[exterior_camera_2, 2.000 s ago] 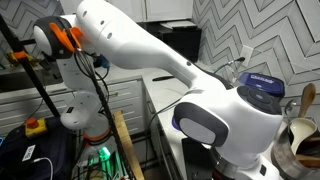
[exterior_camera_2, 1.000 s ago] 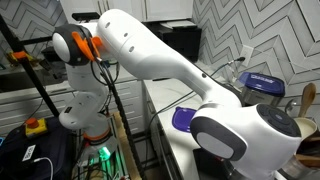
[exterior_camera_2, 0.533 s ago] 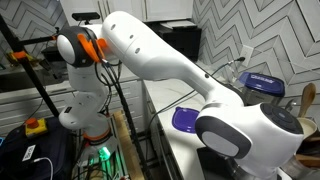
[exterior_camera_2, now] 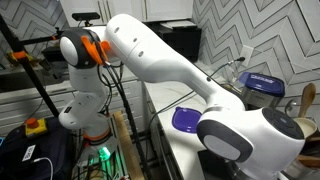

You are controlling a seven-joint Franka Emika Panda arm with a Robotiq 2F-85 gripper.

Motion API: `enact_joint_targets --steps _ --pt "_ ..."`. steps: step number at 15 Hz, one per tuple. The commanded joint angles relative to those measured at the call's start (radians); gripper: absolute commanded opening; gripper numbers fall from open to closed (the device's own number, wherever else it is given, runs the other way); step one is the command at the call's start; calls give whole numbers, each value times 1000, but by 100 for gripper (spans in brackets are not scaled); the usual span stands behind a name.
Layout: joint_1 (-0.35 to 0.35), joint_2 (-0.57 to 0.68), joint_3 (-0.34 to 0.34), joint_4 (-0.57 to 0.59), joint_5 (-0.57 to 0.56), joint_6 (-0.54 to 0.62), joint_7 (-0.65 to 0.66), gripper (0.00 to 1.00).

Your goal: Pick up the little measuring cup and place it on top of the coffee making machine

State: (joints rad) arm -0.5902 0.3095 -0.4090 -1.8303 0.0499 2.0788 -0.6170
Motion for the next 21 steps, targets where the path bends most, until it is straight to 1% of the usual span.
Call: enact_joint_targets --steps 1,3,4,5,7,10,12,13,15,16,19,20,21 --pt "-20 -6 15 23 -15 -24 7 0" --pt "-5 -56 7 25 -37 -45 53 1" --pt "-5 -110 14 21 -22 -82 33 1" --pt "-5 -163 23 20 -4 -130 -12 1" --pt "4 -246 36 21 24 -184 -112 1" --pt "58 -395 32 21 0 -226 -186 1" --pt "106 -465 24 49 34 -228 -216 1" --pt "108 -392 -1 70 4 -218 -168 4" --pt "141 -458 -2 73 4 -228 -172 4" --pt "147 -471 -2 73 3 -231 -172 4" --pt "147 -464 -3 68 4 -231 -181 4" --pt "146 -460 -3 67 4 -231 -183 1" --pt "155 -440 3 94 0 -206 -171 1"
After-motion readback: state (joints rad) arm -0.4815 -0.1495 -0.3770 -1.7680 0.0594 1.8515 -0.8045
